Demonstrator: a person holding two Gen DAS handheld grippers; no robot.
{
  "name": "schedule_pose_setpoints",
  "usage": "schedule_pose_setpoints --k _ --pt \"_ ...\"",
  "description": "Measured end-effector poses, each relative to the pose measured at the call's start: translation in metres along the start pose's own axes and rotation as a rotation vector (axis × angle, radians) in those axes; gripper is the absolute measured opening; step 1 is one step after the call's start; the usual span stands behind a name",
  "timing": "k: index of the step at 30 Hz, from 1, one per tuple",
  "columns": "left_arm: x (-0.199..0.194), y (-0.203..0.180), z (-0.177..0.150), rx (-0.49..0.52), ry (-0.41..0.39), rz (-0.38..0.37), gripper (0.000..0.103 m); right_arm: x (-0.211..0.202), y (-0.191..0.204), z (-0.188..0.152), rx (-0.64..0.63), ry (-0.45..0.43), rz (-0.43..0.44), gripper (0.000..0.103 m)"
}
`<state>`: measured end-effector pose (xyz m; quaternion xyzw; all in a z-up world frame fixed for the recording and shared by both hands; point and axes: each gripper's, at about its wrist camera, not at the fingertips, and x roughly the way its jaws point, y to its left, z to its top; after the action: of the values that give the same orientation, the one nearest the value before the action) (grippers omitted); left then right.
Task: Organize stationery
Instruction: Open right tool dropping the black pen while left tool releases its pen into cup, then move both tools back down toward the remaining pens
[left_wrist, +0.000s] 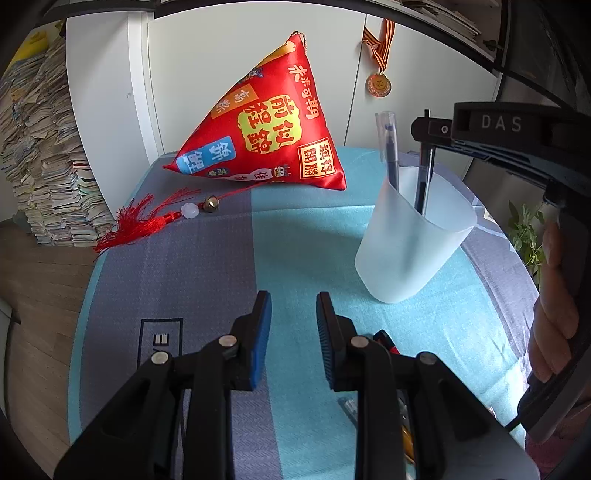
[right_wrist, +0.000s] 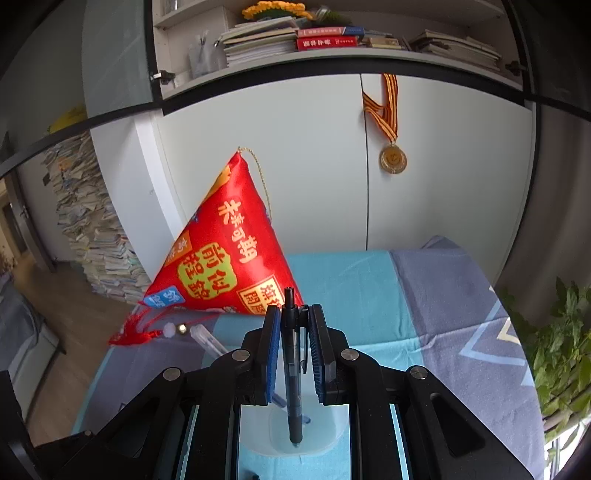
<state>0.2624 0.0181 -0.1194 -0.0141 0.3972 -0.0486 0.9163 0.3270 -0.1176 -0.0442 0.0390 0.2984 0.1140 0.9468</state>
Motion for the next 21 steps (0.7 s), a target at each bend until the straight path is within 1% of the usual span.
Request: schedule_pose_setpoints --k 2,7,10,12,14,18,21 --pt "0.001 0.000 -0.001 -0.003 -0.001 -0.003 0.023 -0.002 0.000 -0.002 0.001 -0.002 0.001 0.017" --pt "0.006 -0.003 -0.004 0.003 0.019 -0.005 0.023 -0.014 -0.001 -0.005 -0.025 0.003 -0.029 0.017" --pt "0.007 -0.004 -0.007 -0.002 0.044 -0.001 0.023 -0.036 -0.007 -0.011 -0.018 0.002 -0.023 0.017" --pt "0.003 -0.005 -0.009 -0.008 0.054 -0.007 0.023 -0.052 -0.009 -0.019 -0.035 0.020 -0.027 0.017" --pt "-0.003 -0.007 -0.014 -0.014 0.060 -0.014 0.023 -0.065 -0.010 -0.031 -0.061 0.055 -0.027 0.017" --pt "-0.014 -0.010 -0.030 -0.036 0.094 -0.030 0.023 -0.074 -0.007 -0.073 -0.146 0.196 -0.070 0.017" --pt "-0.023 -0.004 -0.044 -0.070 0.115 -0.029 0.023 -0.076 -0.007 -0.106 -0.163 0.277 -0.061 0.017"
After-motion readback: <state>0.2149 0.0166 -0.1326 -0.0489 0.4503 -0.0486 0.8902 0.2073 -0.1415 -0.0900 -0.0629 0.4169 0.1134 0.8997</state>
